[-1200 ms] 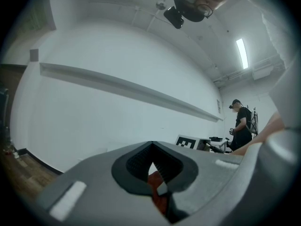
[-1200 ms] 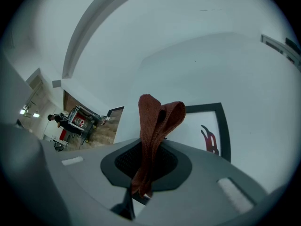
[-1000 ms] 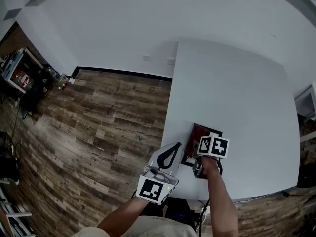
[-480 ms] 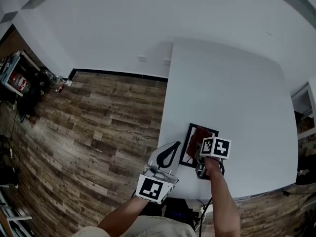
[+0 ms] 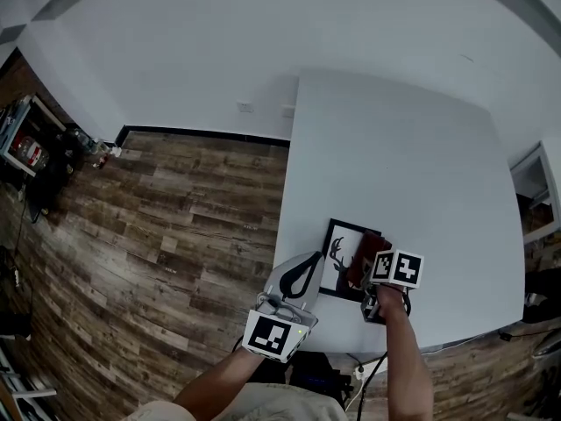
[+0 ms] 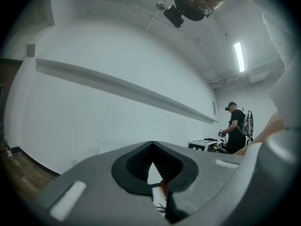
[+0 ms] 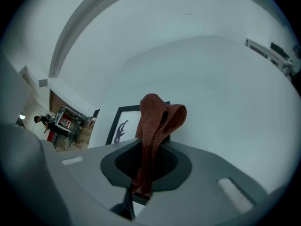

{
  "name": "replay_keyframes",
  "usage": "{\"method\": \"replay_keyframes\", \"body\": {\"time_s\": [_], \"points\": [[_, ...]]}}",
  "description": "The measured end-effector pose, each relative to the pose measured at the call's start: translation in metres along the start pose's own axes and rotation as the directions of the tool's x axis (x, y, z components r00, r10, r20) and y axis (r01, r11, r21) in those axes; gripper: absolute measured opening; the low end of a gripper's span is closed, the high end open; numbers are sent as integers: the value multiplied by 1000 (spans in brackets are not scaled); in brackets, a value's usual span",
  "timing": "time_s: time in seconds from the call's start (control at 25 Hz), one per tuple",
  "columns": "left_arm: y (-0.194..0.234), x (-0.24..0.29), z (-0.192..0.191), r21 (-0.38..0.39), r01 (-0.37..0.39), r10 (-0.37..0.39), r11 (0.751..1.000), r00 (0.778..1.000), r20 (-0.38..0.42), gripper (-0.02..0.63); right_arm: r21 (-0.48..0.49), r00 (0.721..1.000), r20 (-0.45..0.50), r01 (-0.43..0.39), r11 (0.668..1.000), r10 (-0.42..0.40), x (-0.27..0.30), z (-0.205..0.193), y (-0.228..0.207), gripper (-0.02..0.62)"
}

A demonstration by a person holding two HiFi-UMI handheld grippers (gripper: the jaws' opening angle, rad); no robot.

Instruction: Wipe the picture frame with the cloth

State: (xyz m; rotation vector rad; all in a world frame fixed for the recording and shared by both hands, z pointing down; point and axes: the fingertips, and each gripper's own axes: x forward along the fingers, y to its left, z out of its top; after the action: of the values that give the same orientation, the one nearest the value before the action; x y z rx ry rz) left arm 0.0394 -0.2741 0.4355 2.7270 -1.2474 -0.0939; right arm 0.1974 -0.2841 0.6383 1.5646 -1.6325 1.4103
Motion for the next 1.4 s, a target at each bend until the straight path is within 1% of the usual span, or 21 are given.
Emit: {"method": "replay_keyframes", "body": {"time_s": [0.32, 0.44, 0.52, 0.68, 0.84, 0.96, 1.08, 1.24, 1.4], "points": [[-7, 3, 4, 1, 9, -9, 1000, 999, 35, 0, 30, 1000, 16, 12, 999, -13, -12, -2, -17, 61], [-9, 3, 3, -5, 16, -16, 1000, 1000, 3, 0, 36, 1000, 18, 10, 999, -11, -11, -1, -17, 61], [-8, 2, 2, -6, 15, -15, 1000, 1000, -3, 0, 34, 1000, 24, 4, 999, -5, -12, -1, -14, 61], [-3, -2, 3, 2, 4, -4, 1000, 1000, 4, 0, 9, 997, 59, -49, 999, 48, -22, 5, 7, 61], [5, -10, 7, 9, -20, 20, 1000, 999, 39, 0, -46, 991, 75, -109, 993, 112, -30, 8, 42, 61], [11, -16, 10, 7, -37, 37, 999, 999, 34, 0, -59, 984, 71, -159, 986, 163, -29, 4, 68, 61], [15, -21, 8, 13, -50, 49, 999, 999, 18, 0, -58, 977, 39, -206, 977, 208, -23, -12, 90, 61], [22, -25, 9, 17, -65, 65, 998, 997, 28, 0, -71, 976, -21, -219, 973, 218, -6, -38, 105, 61], [24, -29, 11, 24, -70, 69, 997, 997, 32, 0, -49, 979, -55, -198, 979, 196, 11, -55, 100, 61]]}}
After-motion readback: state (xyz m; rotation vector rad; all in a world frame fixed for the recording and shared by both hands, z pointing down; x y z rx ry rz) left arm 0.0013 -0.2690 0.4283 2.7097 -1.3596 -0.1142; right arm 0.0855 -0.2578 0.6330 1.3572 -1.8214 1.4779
